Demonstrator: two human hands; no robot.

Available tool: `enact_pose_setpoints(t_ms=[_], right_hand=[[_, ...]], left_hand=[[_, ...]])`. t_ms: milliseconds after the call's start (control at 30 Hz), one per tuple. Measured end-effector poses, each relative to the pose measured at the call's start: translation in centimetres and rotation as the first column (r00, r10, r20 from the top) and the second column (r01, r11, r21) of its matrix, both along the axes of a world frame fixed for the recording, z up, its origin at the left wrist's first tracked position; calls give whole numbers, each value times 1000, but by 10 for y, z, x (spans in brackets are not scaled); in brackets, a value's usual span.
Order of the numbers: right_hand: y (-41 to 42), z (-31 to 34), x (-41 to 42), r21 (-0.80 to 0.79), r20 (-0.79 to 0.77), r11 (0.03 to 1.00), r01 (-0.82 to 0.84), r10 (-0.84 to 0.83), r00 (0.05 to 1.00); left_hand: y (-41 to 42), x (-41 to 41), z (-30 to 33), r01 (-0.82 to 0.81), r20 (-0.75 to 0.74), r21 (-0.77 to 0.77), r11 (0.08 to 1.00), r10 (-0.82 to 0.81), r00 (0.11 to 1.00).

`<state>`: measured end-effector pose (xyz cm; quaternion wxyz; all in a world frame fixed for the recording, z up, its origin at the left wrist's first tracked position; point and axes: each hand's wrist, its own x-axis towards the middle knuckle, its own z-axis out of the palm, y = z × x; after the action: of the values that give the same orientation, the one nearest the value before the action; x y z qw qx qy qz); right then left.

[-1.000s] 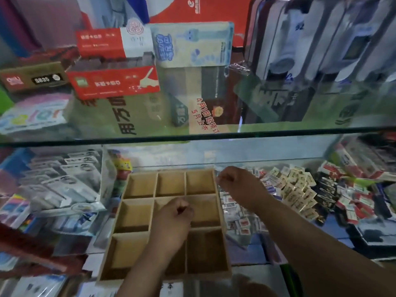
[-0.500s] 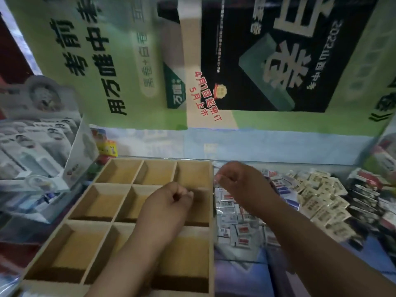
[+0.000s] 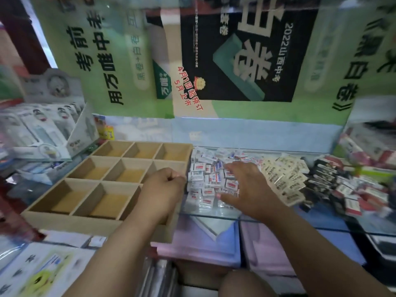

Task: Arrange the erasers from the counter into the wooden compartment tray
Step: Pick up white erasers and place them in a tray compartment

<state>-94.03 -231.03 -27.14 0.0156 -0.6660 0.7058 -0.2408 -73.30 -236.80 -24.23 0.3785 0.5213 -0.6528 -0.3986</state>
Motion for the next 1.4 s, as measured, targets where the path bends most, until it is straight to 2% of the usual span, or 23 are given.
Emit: enact_pose_setpoints(t_ms=[133,233,333,433,633,700,767,867,933,1000,1067,1133,1233,1400], right_hand=[[10,-22,0,36,-141,998,-42,47,989],[7,-25,-4,24,-113,999,-26,28,993],[0,-23,-7,-21,-61,1000,10,-12,998],[-10,-21,-6,-52,-87,997,53,-57,995],[-19,-11,-7,12,-41,998,60,-59,997],[-16,-5,-7,0,-50,998,58,-58,997],[-11,7,-4,-81,15,996,46,-45,999],[-6,30,14,-186,132,977,-101,127,983],[-5,37,24,-160,153,963,-216,241,959],[0,39,19,-179,194,964,-198,231,953],[9,35,0,-181,191,980,-78,113,975],[17,25,-12,-61,68,998,-24,29,997],[21,6,-4,127,-116,992,-17,32,993],[13,-3,8,171,-241,985,40,2,970]], left_hand=[[17,-12,3,26,-68,59,998,-22,997],[22,-18,3,29,-115,96,995,-18,993],[27,-24,4,34,-87,103,994,-25,996],[30,-30,4,29,-59,109,994,-23,998],[28,-39,4,40,-95,163,986,-25,995],[27,-42,5,27,-161,223,975,10,987],[29,-47,11,35,-335,362,932,95,937],[32,-52,24,273,-606,594,756,199,770],[34,-52,27,441,-729,627,642,284,622],[35,-52,25,478,-755,643,598,390,527],[38,-49,23,418,-716,683,599,436,546],[43,-44,22,351,-690,697,625,449,568],[58,-39,20,333,-686,698,634,457,566],[93,-36,7,437,-733,679,590,509,451]])
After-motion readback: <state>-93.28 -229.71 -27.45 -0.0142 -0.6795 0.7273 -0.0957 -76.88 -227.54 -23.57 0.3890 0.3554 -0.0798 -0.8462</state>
